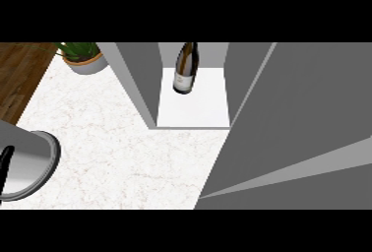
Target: Pick up the wine, place it into the cabinet and close the cabinet
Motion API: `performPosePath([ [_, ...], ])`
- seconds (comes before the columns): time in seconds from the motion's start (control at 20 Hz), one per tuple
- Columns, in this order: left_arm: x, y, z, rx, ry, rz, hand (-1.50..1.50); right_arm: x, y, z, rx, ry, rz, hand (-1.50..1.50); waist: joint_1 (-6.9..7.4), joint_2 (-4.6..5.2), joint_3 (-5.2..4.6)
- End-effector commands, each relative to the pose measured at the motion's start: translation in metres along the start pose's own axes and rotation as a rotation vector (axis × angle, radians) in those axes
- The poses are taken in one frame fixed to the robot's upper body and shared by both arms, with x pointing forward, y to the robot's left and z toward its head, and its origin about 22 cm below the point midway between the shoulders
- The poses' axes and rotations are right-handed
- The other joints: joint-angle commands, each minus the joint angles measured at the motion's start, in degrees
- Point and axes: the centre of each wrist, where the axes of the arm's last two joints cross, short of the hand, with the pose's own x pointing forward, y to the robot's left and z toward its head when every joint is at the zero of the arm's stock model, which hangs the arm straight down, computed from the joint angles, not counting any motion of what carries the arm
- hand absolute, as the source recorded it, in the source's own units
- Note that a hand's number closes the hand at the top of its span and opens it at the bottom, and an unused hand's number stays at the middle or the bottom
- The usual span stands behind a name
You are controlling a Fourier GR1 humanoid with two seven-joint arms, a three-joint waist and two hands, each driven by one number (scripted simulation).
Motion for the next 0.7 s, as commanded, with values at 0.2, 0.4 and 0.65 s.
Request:
performPosePath([
  [0.2,0.005,0.012,-0.006,-0.025,0.013,0.003,-1.5,0.01,0.049,-0.012,0.112,-0.139,0.019,1.5,0.15,0.08,-0.01],
  [0.4,0.012,0.017,-0.018,-0.019,0.036,0.031,-1.5,0.01,0.056,-0.028,0.074,-0.161,0.063,1.5,0.31,0.12,-0.1],
  [0.65,0.01,0.007,-0.016,-0.034,0.034,0.079,-1.5,0.019,0.048,-0.053,0.014,-0.172,0.107,1.5,1.29,0.39,-0.05],
])
